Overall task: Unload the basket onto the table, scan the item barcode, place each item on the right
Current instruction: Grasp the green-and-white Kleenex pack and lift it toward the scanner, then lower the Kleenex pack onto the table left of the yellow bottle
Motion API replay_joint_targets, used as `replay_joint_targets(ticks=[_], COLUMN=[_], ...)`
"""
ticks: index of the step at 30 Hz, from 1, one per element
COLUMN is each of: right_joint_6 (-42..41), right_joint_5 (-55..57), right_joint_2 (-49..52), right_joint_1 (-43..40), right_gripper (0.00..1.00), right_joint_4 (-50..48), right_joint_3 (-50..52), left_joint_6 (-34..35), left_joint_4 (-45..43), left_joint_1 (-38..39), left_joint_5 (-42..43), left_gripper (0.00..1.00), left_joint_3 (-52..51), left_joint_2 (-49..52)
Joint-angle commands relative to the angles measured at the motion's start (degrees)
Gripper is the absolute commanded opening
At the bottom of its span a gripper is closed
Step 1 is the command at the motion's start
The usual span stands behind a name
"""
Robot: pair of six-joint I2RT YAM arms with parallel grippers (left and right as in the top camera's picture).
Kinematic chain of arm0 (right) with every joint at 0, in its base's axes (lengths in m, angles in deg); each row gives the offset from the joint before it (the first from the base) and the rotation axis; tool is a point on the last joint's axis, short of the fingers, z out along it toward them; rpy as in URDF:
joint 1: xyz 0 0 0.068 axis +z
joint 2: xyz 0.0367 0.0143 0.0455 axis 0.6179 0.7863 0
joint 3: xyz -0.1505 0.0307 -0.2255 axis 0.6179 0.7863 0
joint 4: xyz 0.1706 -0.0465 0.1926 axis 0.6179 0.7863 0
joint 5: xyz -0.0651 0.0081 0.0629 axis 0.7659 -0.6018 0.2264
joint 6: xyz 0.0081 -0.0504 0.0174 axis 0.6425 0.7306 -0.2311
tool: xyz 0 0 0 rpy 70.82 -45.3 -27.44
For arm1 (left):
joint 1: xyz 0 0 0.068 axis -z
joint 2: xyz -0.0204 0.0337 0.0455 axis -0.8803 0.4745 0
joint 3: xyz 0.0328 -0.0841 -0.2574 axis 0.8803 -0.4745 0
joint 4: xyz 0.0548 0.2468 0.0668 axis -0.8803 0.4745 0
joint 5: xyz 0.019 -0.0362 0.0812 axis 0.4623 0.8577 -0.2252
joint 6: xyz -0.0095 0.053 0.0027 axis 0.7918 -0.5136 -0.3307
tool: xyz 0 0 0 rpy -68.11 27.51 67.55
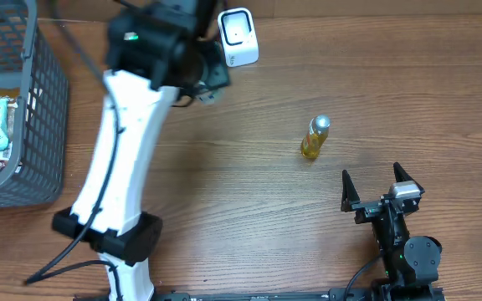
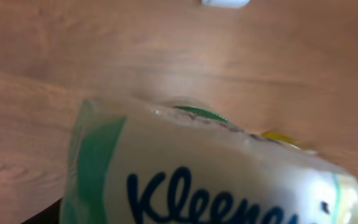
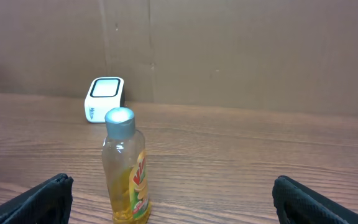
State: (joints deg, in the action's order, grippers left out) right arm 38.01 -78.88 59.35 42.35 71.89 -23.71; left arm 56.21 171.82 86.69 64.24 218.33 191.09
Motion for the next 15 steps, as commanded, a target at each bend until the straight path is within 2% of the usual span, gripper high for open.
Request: replay_joint_targets(ticks=[1, 10, 15], right_joint_6=[0.02, 0.02, 0.02], right_joint_5=[-0.07, -0.07, -0.07], right_joint_2=[-0.07, -0.07, -0.07], right_joint_1=[-0.04, -0.04, -0.04], right_gripper=[1.00, 1.00, 1.00], right_joint_4=[-0.17, -0.17, -0.17], right_joint_3=[0.61, 0.61, 0.61], left_joint_6=[6.58, 9.75, 9.68], left_joint_4=[-0.87, -9.35, -14.12], left_joint_1=[2.49, 5.35, 6.93], left_joint_5=[-4.66, -3.28, -3.56], left_gripper=[0.24, 0.22, 0.17], left_joint_3=[-6.60, -20.13, -25.11], left_joint_2=[3.06, 4.90, 4.90])
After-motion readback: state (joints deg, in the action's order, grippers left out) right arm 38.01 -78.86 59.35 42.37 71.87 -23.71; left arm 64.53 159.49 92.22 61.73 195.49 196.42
